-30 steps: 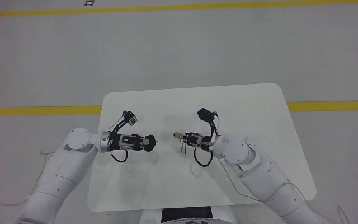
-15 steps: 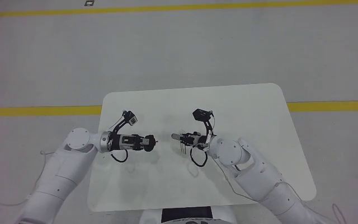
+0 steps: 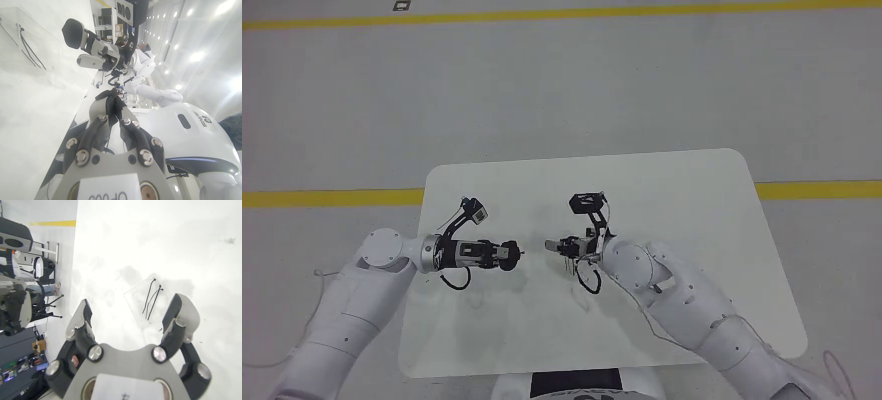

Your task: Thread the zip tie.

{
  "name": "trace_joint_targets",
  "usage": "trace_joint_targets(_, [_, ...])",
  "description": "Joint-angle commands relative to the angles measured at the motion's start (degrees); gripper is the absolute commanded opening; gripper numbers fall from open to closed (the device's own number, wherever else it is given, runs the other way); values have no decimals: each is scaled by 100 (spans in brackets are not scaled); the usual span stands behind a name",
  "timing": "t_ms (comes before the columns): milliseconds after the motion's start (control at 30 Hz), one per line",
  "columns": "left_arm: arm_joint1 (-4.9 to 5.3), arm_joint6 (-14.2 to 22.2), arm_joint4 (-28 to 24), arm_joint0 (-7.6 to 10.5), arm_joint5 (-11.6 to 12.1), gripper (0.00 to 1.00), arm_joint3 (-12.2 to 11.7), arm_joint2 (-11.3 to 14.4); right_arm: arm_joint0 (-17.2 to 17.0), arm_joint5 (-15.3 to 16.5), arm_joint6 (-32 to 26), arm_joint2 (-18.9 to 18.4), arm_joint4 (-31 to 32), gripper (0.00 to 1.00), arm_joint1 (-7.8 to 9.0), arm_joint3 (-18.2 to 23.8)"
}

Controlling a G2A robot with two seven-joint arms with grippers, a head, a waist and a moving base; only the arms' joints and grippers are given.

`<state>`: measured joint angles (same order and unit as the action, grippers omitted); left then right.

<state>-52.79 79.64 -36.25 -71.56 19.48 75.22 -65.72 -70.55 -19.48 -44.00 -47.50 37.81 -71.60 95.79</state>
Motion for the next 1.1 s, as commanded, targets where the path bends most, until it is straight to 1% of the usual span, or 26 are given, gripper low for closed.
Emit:
trace_joint_targets(0, [0, 0, 0, 0, 0, 0, 0, 0, -10, 0, 7, 2, 18, 100, -6, -2])
trace_joint_targets(233, [0, 0, 0, 0, 0, 0, 0, 0, -10, 0, 7, 2, 18, 100, -6, -2])
trace_joint_targets(300, [0, 0, 0, 0, 0, 0, 0, 0, -35, 99, 79, 25, 42, 100, -8, 22])
trace_joint_targets(367, [0, 0, 0, 0, 0, 0, 0, 0, 3, 115, 3, 101, 276, 100, -8, 56])
trace_joint_targets(433, [0, 0, 0, 0, 0, 0, 0, 0, 106, 0, -204, 237, 524, 100, -29, 119])
trace_joint_targets(500, [0, 0, 0, 0, 0, 0, 0, 0, 212, 0, -417, 357, 753, 100, -55, 113])
trace_joint_targets(633, [0, 0, 0, 0, 0, 0, 0, 0, 408, 0, -834, 517, 1178, 100, -164, 40])
trace_joint_targets(733, [0, 0, 0, 0, 0, 0, 0, 0, 511, 0, -1190, 560, 1475, 100, -283, -83])
trace_joint_targets(933, [0, 0, 0, 0, 0, 0, 0, 0, 460, 0, -1621, 433, 1876, 100, -563, -207])
trace_joint_targets(1067, [0, 0, 0, 0, 0, 0, 0, 0, 460, 0, -1621, 433, 1876, 100, -563, -207])
